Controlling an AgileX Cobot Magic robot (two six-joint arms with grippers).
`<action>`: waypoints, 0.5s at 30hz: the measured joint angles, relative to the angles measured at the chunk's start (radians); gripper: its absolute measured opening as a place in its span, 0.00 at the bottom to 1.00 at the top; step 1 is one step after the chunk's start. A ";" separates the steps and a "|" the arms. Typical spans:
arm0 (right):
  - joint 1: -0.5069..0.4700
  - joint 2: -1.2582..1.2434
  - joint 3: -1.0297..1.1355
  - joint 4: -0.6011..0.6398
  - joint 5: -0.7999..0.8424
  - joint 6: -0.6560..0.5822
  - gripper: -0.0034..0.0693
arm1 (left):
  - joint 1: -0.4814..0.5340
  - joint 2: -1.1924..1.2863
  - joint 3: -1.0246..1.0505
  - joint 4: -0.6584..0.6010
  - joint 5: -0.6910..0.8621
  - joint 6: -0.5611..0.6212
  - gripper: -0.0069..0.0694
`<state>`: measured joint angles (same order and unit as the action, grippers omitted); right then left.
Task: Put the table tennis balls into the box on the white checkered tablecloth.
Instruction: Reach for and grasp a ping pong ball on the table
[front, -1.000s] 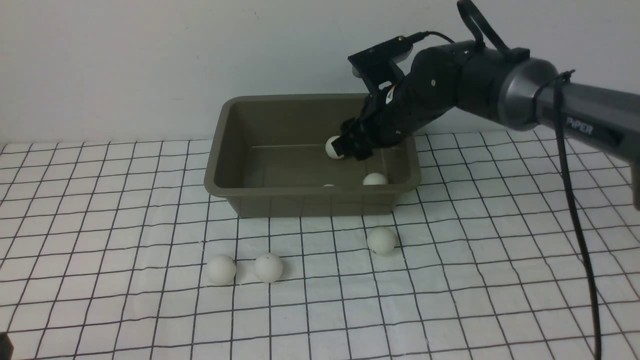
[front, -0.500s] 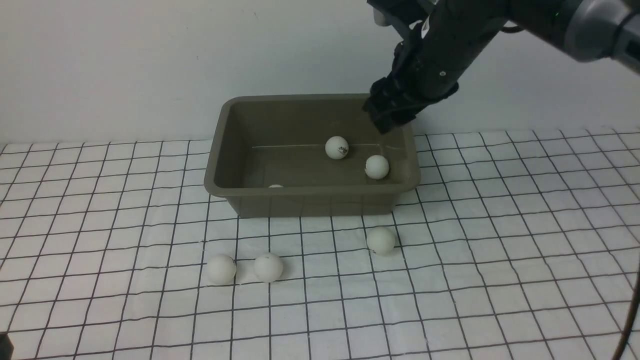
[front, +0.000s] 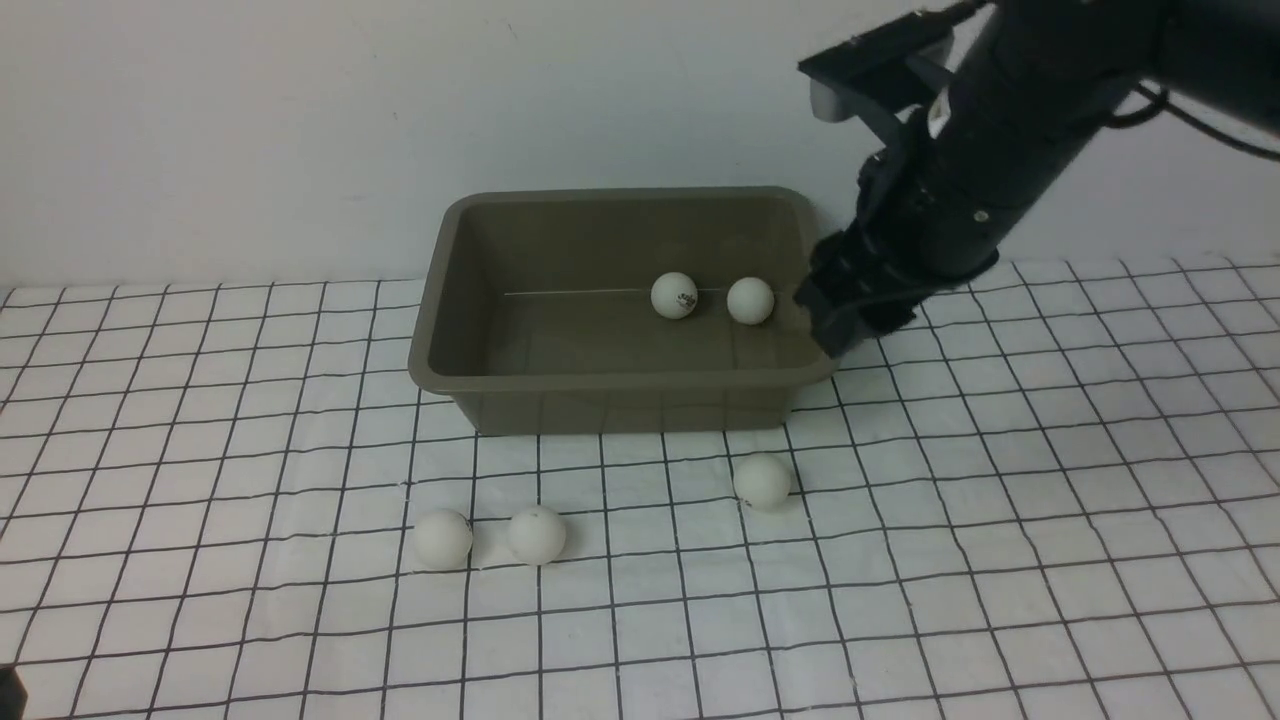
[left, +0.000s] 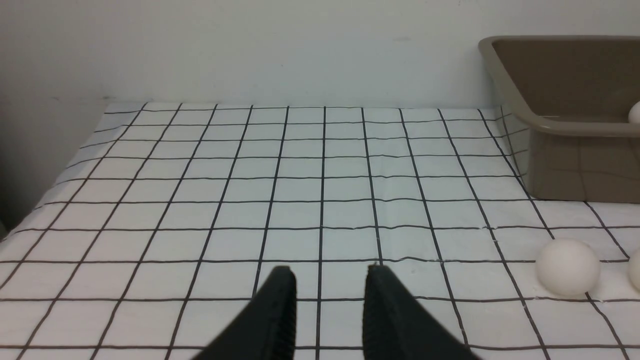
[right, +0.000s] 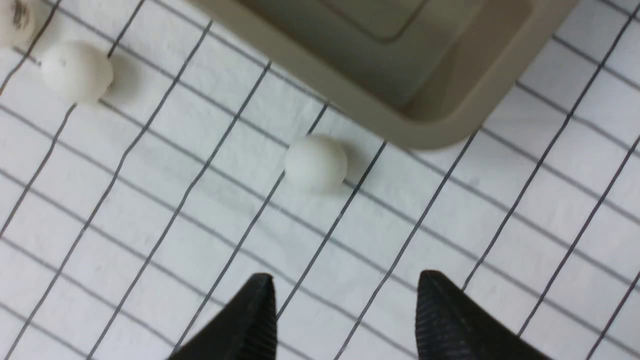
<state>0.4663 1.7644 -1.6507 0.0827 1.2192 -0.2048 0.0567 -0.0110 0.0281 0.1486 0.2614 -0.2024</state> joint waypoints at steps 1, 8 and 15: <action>0.000 -0.053 0.081 0.008 -0.043 0.000 0.52 | 0.000 0.000 0.000 0.000 0.000 0.000 0.32; 0.000 -0.235 0.449 0.131 -0.307 0.000 0.50 | 0.000 0.000 0.000 0.000 0.000 0.000 0.32; 0.000 -0.206 0.640 0.199 -0.578 0.002 0.50 | 0.000 0.000 0.000 0.000 0.000 0.000 0.32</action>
<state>0.4663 1.5586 -1.0104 0.2816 0.6408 -0.2028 0.0567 -0.0110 0.0281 0.1486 0.2614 -0.2024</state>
